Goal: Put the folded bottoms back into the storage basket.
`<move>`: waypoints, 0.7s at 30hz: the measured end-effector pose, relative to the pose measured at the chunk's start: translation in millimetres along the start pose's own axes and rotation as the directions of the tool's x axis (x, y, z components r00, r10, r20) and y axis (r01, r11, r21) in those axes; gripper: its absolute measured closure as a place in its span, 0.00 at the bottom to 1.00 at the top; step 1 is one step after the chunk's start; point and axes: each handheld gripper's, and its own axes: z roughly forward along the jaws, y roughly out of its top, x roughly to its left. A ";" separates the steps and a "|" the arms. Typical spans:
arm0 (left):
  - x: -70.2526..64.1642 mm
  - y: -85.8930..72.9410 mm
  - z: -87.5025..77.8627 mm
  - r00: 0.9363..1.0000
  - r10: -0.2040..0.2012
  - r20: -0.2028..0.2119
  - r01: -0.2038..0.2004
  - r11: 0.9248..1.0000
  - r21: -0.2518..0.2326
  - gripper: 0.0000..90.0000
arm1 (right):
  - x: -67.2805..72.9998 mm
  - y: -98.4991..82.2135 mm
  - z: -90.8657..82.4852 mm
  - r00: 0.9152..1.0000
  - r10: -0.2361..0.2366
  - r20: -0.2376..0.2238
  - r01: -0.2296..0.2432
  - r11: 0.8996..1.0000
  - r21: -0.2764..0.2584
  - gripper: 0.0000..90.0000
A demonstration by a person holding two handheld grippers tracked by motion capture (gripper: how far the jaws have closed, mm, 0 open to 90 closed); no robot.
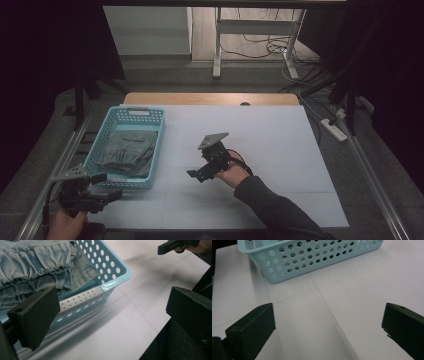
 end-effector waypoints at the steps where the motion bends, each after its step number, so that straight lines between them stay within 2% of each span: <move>1: -0.1 0.0 0.0 1.000 0.001 0.000 -0.001 1.000 0.000 0.00 | 0.0 -1.7 -2.1 1.000 0.001 -0.001 -0.001 1.000 -0.002 0.00; 10: 0.0 0.1 0.1 1.000 0.001 0.000 -0.001 1.000 0.002 0.00 | 4.2 -22.9 -25.9 0.999 0.009 0.039 -0.009 1.000 -0.024 0.00; 18: 0.0 0.2 0.4 1.000 -0.001 0.000 0.001 1.000 0.002 0.00 | 9.8 -39.4 -37.2 0.997 0.013 0.079 -0.012 1.000 -0.016 0.00; 21: -0.3 0.2 0.4 1.000 0.001 -0.001 -0.001 1.000 0.003 0.00 | 12.3 -41.5 -42.9 0.997 0.017 0.077 -0.015 1.000 -0.021 0.00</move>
